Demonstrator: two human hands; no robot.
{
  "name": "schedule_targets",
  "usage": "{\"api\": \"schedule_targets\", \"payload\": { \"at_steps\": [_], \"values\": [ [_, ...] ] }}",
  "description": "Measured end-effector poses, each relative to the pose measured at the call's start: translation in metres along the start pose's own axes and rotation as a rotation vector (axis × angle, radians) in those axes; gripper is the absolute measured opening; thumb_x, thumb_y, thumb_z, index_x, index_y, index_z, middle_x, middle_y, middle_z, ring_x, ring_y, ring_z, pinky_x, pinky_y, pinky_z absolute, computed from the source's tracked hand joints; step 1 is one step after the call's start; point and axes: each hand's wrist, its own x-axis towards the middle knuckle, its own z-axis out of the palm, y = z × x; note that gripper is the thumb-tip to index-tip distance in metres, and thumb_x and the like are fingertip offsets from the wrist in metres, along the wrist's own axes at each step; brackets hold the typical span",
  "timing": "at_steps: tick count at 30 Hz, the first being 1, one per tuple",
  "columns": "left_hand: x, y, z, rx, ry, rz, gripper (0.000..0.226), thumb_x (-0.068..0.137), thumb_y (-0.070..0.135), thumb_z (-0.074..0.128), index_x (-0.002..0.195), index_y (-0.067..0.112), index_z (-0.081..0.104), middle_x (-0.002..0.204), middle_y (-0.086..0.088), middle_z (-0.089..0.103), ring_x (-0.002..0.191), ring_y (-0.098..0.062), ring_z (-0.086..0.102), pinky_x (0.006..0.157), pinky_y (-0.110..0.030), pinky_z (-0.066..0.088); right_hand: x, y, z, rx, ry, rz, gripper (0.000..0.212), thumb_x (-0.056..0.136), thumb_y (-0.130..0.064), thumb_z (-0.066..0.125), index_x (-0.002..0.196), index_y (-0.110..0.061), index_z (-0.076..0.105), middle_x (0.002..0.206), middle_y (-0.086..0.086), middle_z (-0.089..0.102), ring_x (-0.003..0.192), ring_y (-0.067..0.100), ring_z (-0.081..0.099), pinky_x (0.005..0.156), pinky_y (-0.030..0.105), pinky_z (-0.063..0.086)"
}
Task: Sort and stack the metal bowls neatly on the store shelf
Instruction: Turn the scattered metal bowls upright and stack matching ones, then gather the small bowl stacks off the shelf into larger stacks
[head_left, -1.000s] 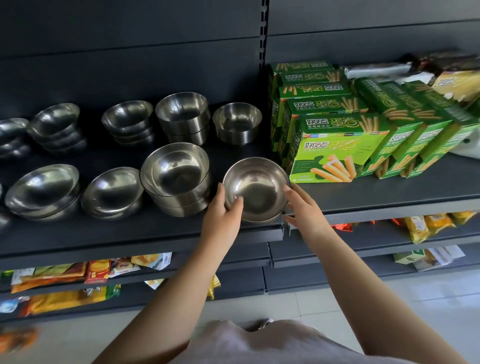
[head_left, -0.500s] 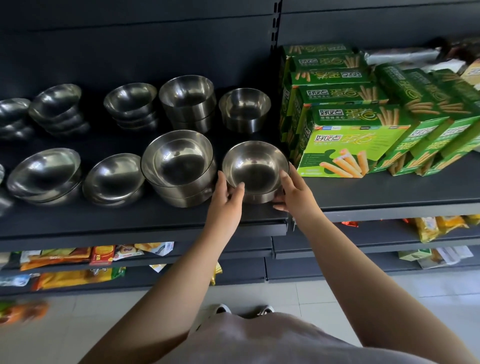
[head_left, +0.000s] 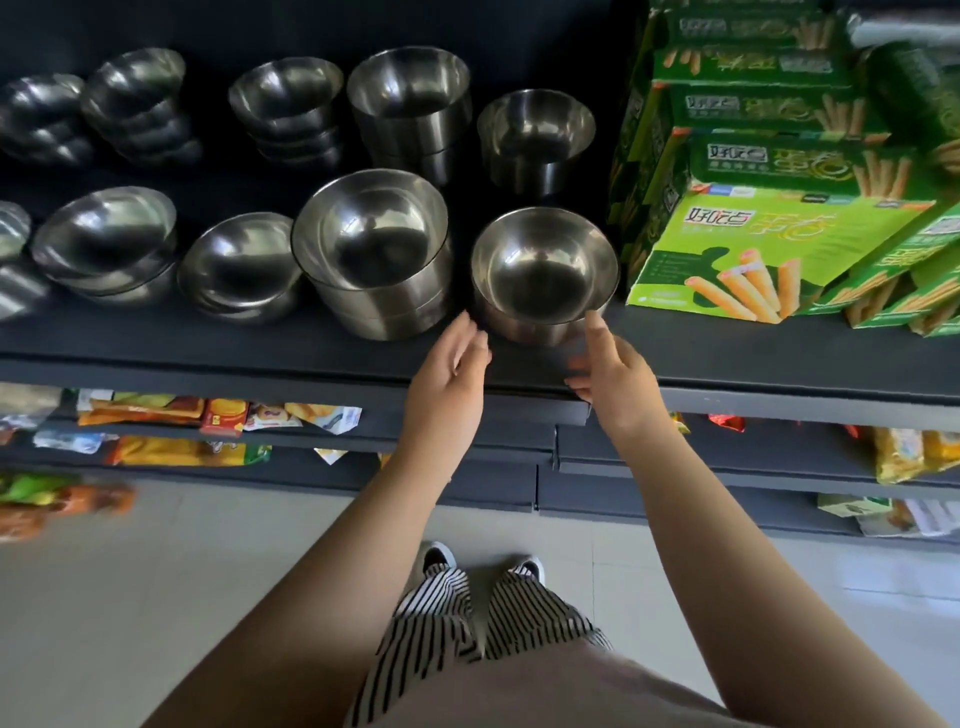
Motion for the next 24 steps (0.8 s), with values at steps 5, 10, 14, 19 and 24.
{"api": "schedule_targets", "payload": {
  "at_steps": [5,10,14,19,24],
  "values": [
    [-0.015,-0.001,-0.031,0.133,0.077,0.081,0.027,0.097,0.019,0.044,0.121,0.018,0.055,0.090,0.007,0.065,0.090,-0.009,0.065,0.089,-0.019,0.046,-0.029,-0.007,0.005,-0.309,-0.068,-0.172,0.051,0.098,-0.044,0.036,0.104,0.001,0.059,0.089,0.012,0.062,0.084,0.023,0.053,0.068,0.031,0.036],
    [-0.034,0.007,-0.081,0.414,0.154,0.167,0.022,0.095,0.027,0.047,0.107,0.017,0.062,0.087,0.007,0.068,0.091,-0.006,0.062,0.077,-0.014,0.044,-0.045,-0.030,0.030,-0.558,-0.066,-0.423,0.029,0.096,-0.027,0.048,0.102,-0.005,0.065,0.092,0.012,0.068,0.091,0.030,0.061,0.075,0.032,0.046],
    [-0.055,0.013,-0.137,0.483,0.233,0.201,0.025,0.090,0.033,0.055,0.082,0.014,0.069,0.081,0.003,0.072,0.085,-0.012,0.065,0.082,-0.034,0.051,-0.067,-0.053,0.076,-0.661,-0.111,-0.604,0.025,0.093,-0.024,0.052,0.098,-0.003,0.066,0.096,0.014,0.069,0.092,0.030,0.062,0.078,0.033,0.049],
    [-0.100,0.016,-0.227,0.494,0.359,0.235,0.030,0.088,0.032,0.057,0.081,0.007,0.072,0.080,-0.002,0.071,0.081,-0.011,0.063,0.077,-0.028,0.046,-0.125,-0.084,0.163,-0.827,-0.233,-0.794,0.030,0.095,-0.034,0.049,0.102,-0.008,0.063,0.103,0.009,0.067,0.097,0.028,0.059,0.077,0.031,0.044],
    [-0.157,0.000,-0.342,0.482,0.532,0.222,0.026,0.088,0.033,0.058,0.096,0.013,0.072,0.093,0.002,0.071,0.092,-0.012,0.063,0.073,-0.027,0.047,-0.193,-0.101,0.253,-0.814,-0.264,-0.931,0.030,0.094,-0.035,0.049,0.103,-0.010,0.063,0.103,0.009,0.067,0.098,0.029,0.059,0.073,0.029,0.041]
  ]
}}
